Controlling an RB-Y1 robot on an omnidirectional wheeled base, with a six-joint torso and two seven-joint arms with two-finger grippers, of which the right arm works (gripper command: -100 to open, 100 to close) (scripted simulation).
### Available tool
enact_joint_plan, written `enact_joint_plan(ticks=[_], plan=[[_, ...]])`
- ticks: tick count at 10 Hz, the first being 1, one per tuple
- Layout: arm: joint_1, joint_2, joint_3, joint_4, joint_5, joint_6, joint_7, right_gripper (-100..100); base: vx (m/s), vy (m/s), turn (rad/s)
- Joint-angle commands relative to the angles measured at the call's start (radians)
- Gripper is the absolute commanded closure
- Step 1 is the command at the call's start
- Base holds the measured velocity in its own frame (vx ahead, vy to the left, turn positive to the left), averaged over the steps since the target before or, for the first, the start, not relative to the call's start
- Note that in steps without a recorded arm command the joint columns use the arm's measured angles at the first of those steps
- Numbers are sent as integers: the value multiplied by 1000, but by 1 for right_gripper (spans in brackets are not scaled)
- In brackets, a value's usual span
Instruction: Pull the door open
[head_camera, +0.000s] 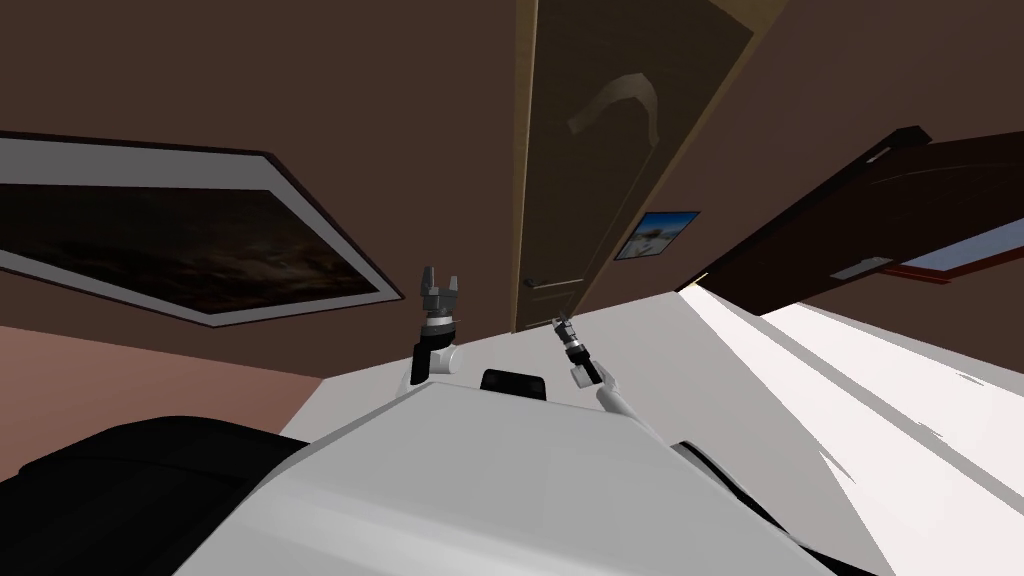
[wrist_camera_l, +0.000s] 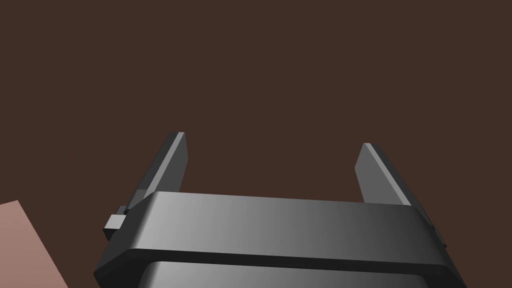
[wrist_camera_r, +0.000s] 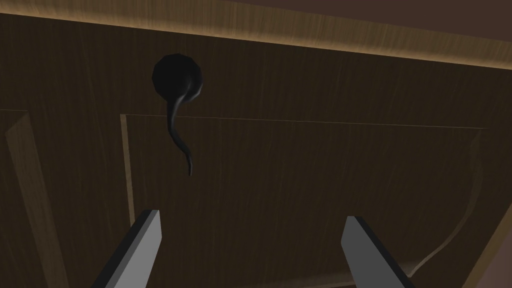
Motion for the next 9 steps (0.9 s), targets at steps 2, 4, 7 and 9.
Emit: enact_joint_plan(ticks=[2, 4, 7, 9], plan=[[-23, -16, 18, 55, -4, -20, -16, -100, 64, 62, -22], [-42, -28, 32, 99, -8, -34, -29, -100, 96, 63, -19], [-77, -50, 57, 178, -14, -60, -53, -100, 108, 82, -24], [-93, -61, 69, 216, -17, -72, -64, -100, 129, 83, -21]])
